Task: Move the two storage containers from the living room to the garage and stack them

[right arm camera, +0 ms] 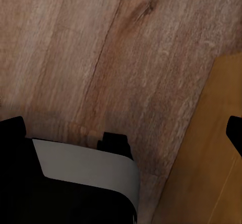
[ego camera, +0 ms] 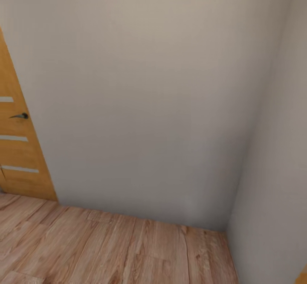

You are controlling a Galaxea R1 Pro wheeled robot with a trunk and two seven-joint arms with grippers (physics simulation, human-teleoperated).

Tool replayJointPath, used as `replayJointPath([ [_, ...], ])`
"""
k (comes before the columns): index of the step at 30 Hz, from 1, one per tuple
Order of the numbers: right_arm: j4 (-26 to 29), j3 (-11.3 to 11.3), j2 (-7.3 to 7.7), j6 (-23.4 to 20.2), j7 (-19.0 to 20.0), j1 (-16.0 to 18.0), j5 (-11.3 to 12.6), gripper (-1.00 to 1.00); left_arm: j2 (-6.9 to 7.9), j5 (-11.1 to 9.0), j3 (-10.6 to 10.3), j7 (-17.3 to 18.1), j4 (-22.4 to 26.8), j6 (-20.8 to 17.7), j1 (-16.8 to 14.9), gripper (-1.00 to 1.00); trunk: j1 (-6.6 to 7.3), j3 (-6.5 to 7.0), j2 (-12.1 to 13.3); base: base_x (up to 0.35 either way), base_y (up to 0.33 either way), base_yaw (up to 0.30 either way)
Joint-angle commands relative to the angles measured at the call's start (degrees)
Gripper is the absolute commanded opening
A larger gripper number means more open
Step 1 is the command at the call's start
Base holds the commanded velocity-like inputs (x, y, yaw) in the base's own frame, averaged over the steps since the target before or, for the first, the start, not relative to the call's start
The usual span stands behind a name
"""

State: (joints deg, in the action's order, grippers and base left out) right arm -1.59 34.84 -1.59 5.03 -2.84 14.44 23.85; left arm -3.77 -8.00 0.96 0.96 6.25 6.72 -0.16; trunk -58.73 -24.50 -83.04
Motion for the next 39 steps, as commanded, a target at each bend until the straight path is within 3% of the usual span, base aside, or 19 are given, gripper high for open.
replayJointPath([
  [1,-0.17,0.48,-0.04,0.31,-0.06,0.06,0.49,1.0,-0.01,-0.44,0.07,0.1,-0.01,0.13,0.0,1.0,0.0,-0.06,-0.03,0.016,0.0,0.248],
  [18,-0.17,0.49,-0.06,0.23,-0.06,0.06,0.43,1.0,-0.06,-0.44,0.1,0.1,-0.01,0.13,0.0,1.0,0.0,-0.06,-0.03,0.003,0.0,0.243],
  [39,-0.17,0.41,-0.06,0.07,-0.08,0.06,0.5,1.0,-0.01,-0.44,0.04,0.19,-0.01,0.1,-0.01,1.0,0.0,-0.06,-0.03,0.252,0.0,0.011],
])
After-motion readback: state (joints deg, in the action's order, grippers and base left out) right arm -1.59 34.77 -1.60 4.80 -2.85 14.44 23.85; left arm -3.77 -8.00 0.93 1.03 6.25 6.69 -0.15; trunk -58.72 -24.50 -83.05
